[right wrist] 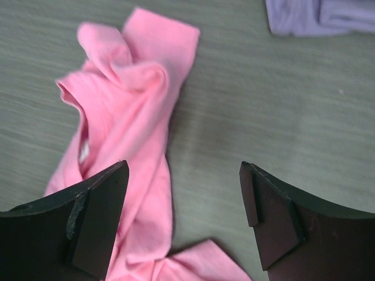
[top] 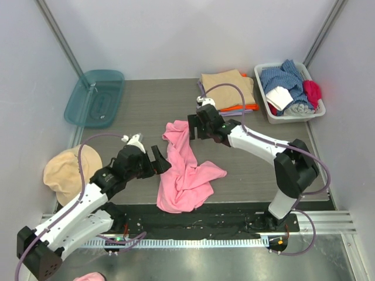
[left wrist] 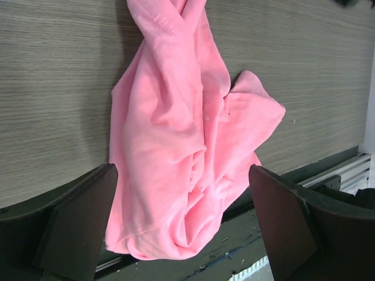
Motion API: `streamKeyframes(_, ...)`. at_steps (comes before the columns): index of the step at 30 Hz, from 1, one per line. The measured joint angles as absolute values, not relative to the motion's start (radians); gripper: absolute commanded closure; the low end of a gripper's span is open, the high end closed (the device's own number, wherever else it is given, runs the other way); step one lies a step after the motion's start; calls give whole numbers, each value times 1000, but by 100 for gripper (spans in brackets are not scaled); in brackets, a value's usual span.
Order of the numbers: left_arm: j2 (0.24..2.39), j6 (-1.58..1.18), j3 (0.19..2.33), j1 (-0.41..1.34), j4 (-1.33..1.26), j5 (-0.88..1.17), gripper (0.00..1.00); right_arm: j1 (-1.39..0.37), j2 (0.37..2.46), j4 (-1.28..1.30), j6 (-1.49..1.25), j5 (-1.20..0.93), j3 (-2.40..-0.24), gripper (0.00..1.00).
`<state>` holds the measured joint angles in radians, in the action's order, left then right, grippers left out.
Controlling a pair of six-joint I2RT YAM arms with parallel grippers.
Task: Fold and stack the t-shirts
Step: Flatten the tshirt out
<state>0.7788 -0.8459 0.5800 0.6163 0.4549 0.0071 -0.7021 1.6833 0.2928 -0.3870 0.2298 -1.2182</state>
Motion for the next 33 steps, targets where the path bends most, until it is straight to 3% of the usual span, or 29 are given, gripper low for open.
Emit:
streamKeyframes(7, 746, -933, 530, 729, 463, -95, 0, -669, 1837, 257, -345, 114, -1409, 15)
streamKeyframes(15, 852, -1005, 498, 890, 446, -197, 0, -665, 2004, 253, -312, 32, -1520, 16)
streamKeyframes(19, 925, -1028, 483, 921, 411, -234, 2, -657, 2069, 264, -299, 1, -1550, 21)
streamKeyframes(20, 940, -1035, 476, 924, 403, -240, 5, -655, 2085, 264, -295, -4, -1557, 28)
streamKeyframes(22, 959, -1045, 458, 929, 385, -249, 18, -650, 2111, 270, -287, -12, -1570, 39)
streamKeyframes(23, 966, -1052, 447, 929, 377, -253, 29, -648, 2122, 273, -285, -16, -1575, 51)
streamKeyframes(25, 976, -1067, 426, 930, 362, -257, 48, -644, 2141, 277, -279, -26, -1586, 64)
streamKeyframes(26, 980, -1072, 417, 931, 355, -259, 69, -643, 2148, 278, -278, -31, -1589, 77)
streamKeyframes(29, 984, -1085, 400, 932, 338, -265, 98, -637, 2153, 279, -274, -42, -1590, 94)
streamKeyframes(33, 984, -1089, 396, 934, 329, -274, 100, -630, 2153, 281, -271, -44, -1589, 99)
